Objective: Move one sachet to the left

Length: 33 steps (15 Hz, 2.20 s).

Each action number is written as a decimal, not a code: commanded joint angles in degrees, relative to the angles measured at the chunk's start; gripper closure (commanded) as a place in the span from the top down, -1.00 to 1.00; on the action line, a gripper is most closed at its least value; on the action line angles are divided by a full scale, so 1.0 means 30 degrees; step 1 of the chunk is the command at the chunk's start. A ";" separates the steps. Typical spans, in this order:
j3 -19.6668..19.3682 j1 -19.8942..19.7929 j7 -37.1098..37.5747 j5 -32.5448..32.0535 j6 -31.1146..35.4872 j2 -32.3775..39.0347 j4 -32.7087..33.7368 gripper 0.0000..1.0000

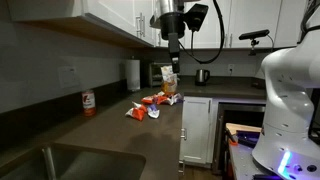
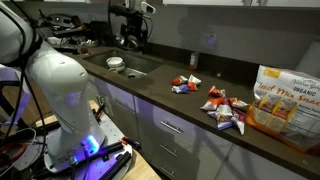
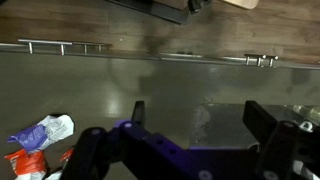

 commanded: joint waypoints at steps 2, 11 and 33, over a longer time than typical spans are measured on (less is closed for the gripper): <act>0.0249 -0.0284 -0.0105 0.0112 -0.0051 0.0005 0.0034 1.00; 0.0249 -0.0284 -0.0105 0.0112 -0.0051 0.0005 0.0034 1.00; -0.3237 -0.5928 0.0370 -0.8156 0.8683 0.9332 0.4745 1.00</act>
